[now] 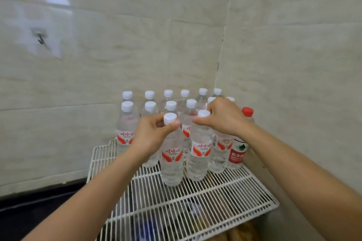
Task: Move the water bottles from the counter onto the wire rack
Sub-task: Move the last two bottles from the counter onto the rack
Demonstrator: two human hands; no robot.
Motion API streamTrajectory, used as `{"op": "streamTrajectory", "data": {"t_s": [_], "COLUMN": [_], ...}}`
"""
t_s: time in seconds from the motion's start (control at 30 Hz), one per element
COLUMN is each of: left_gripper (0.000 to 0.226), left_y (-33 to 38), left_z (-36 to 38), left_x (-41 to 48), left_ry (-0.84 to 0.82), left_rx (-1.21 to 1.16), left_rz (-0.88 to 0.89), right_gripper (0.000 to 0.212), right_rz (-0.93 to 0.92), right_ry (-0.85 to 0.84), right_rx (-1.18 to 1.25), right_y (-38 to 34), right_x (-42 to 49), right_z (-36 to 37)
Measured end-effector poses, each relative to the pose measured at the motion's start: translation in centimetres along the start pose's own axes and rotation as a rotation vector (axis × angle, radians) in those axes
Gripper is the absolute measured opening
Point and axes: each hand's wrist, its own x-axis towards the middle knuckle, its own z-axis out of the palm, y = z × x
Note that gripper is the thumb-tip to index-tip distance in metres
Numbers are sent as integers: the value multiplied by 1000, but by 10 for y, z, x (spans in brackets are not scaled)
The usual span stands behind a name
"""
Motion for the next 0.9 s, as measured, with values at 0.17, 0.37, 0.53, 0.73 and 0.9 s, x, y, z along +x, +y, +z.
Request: {"op": "streamTrajectory", "data": {"t_s": [0.17,0.37,0.53,0.73,0.9], "left_gripper": [20,16,18,33,46], "left_y": [-2,-3,-4,-5,-14], "left_z": [21,27,27,32,26], "left_x": [12,21,21,17,15], "left_ry": [3,19,126,232,147], "left_rx": [8,54,217,402,414], "left_rz": [-10,-10,33,92,97], "right_gripper": [48,47,58,46,40], "right_rz": [40,31,11,81,61], "right_ry": [-37,-77,-109,-253,-320], "right_rx": [52,131,127,156,35], "right_y": [16,22,24,27,20], "right_x": [11,19,23,25,20], "right_z": [10,13,13,3,10]}}
